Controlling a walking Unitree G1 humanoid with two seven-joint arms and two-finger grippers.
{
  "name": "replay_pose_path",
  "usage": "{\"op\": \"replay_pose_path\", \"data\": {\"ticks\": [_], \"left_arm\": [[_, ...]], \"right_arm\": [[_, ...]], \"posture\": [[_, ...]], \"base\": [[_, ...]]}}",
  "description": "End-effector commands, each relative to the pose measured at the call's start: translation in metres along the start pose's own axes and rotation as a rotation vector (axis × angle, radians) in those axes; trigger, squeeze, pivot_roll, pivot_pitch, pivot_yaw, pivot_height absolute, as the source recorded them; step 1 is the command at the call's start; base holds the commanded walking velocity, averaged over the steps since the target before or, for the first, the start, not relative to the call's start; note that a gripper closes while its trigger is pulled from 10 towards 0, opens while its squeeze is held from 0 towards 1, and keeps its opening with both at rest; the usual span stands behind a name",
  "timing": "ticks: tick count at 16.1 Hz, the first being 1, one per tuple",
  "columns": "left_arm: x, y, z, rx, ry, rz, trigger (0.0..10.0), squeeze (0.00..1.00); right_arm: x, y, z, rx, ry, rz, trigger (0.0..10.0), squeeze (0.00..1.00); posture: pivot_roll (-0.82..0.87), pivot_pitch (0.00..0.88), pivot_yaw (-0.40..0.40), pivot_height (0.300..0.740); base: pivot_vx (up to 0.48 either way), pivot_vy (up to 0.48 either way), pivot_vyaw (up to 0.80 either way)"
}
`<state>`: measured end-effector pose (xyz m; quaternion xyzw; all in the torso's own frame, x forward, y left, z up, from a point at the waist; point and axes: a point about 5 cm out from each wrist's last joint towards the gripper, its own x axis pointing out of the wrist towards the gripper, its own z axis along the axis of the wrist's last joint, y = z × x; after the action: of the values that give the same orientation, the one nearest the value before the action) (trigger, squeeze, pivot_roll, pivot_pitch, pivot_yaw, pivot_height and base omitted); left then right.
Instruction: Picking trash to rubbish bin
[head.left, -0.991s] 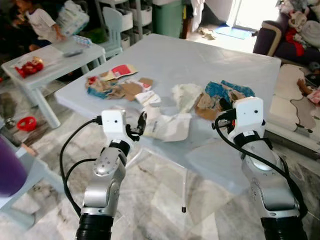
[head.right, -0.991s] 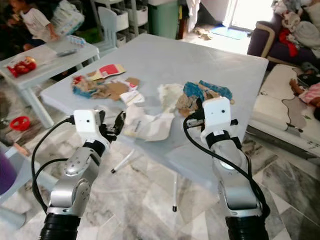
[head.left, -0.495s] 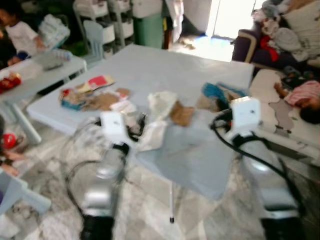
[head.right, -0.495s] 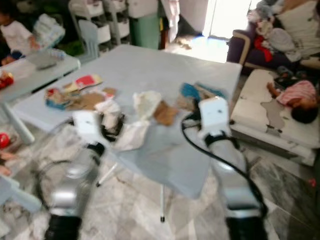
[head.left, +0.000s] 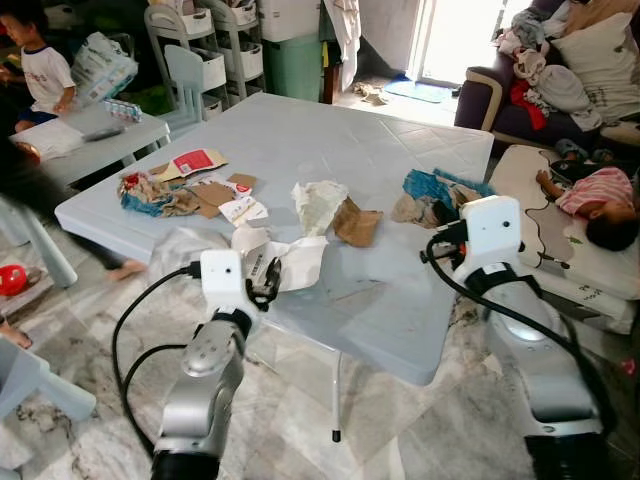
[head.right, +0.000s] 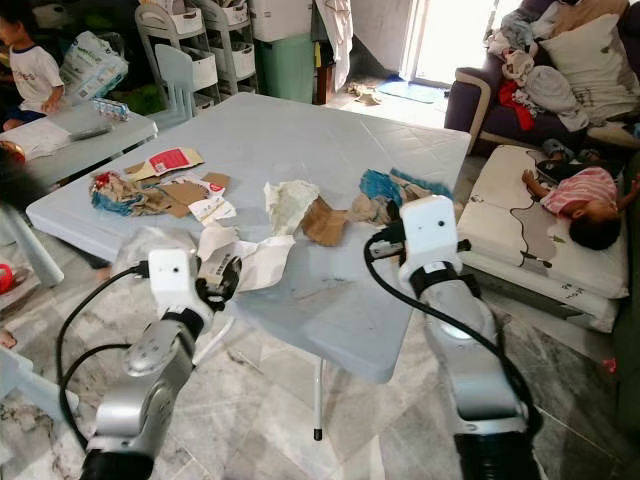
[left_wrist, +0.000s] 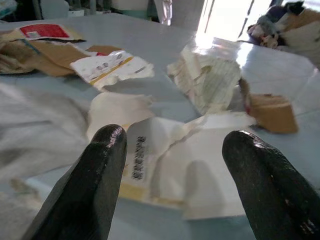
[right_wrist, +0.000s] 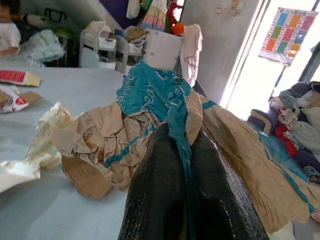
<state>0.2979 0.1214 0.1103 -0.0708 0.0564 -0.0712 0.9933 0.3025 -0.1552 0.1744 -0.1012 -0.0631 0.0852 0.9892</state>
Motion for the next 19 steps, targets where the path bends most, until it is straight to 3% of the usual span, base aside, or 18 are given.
{"op": "replay_pose_path", "data": {"ticks": [1,7,8,9,11,12,14,16,18,19], "left_arm": [[0.005,-0.004,0.005,-0.001,-0.008,-0.010,10.0,0.00],[0.017,-0.010,0.009,-0.001,-0.003,-0.021,10.0,0.00],[0.019,-0.015,0.006,-0.022,0.014,-0.041,10.0,0.00],[0.025,-0.035,-0.003,-0.020,0.074,-0.144,10.0,0.00],[0.030,-0.054,-0.012,0.035,0.126,-0.245,10.0,0.00],[0.033,-0.067,-0.016,0.103,0.144,-0.319,10.0,0.00],[0.037,-0.080,-0.018,0.190,0.149,-0.364,10.0,0.00],[0.040,-0.082,-0.017,0.251,0.141,-0.371,10.0,0.00],[0.040,-0.077,-0.016,0.296,0.131,-0.356,10.0,0.00],[0.039,-0.070,-0.016,0.358,0.129,-0.332,10.0,0.00]], "right_arm": [[-0.003,-0.007,0.005,-0.001,-0.010,-0.019,0.0,0.00],[-0.011,-0.015,0.004,-0.009,0.009,-0.032,0.0,0.00],[-0.011,-0.015,0.004,-0.010,0.016,-0.038,0.0,0.00],[-0.013,-0.018,0.004,-0.026,0.022,-0.055,0.0,0.00],[-0.016,-0.024,0.009,-0.046,0.016,-0.080,0.0,0.00],[-0.017,-0.028,0.013,-0.053,0.007,-0.089,0.0,0.00],[-0.017,-0.033,0.014,-0.065,0.008,-0.102,0.0,0.00],[-0.015,-0.031,0.016,-0.061,0.008,-0.101,0.0,0.00],[-0.015,-0.029,0.016,-0.051,0.008,-0.097,0.0,0.00],[-0.015,-0.026,0.016,-0.038,0.009,-0.090,0.0,0.00]], "posture": [[-0.07,0.000,-0.038,0.740],[-0.08,0.000,-0.039,0.740],[-0.09,0.000,-0.041,0.740],[-0.11,0.000,-0.046,0.740],[-0.14,0.005,-0.051,0.740],[-0.14,0.010,-0.055,0.740],[-0.15,0.014,-0.056,0.740],[-0.14,0.016,-0.054,0.740],[-0.13,0.015,-0.052,0.740],[-0.12,0.012,-0.052,0.740]], "base": [[0.000,0.000,0.00],[0.000,0.000,0.00],[0.000,0.000,0.00],[0.000,0.000,0.00],[0.000,0.000,0.00],[0.000,0.000,0.00],[0.000,0.000,0.00],[0.000,0.000,0.00],[0.000,0.000,0.00],[0.000,0.000,0.00]]}}
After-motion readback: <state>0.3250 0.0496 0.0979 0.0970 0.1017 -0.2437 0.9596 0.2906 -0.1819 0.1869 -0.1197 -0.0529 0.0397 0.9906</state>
